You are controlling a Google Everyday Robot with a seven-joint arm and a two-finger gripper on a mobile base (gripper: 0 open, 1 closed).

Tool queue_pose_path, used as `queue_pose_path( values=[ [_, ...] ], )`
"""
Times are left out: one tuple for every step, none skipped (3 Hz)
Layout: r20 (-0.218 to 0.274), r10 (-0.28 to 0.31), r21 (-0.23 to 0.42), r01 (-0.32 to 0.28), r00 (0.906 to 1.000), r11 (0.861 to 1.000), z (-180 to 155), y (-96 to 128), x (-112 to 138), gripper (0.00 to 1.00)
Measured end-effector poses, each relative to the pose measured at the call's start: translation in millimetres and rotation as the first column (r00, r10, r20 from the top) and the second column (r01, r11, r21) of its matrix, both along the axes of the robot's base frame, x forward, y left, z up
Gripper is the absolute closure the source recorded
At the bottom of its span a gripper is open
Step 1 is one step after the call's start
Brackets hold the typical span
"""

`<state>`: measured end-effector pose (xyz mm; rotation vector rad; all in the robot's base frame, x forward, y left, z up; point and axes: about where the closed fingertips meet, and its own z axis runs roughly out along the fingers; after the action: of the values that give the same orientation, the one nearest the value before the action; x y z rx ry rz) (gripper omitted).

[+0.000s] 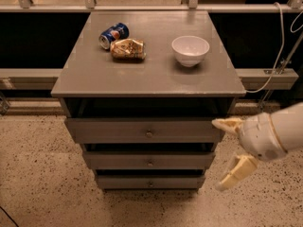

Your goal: Open bottom drawer

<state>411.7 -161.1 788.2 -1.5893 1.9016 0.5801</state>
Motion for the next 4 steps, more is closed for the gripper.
queue_pose_path(
  values=[
    [0.038,-0.043,0.116,0.038,0.9984,0.993,-7,-10,-3,0.0],
    [0.063,-0.072,0.136,0.063,0.9954,0.989,-30,-5,-9,0.0],
    [0.18,-0.123,0.244,0.077,0.9758,0.967,-80,1,9,0.0],
    [0.231,-0.138,0.247,0.079,0.9631,0.966,-100,-2,24,0.0]
  ],
)
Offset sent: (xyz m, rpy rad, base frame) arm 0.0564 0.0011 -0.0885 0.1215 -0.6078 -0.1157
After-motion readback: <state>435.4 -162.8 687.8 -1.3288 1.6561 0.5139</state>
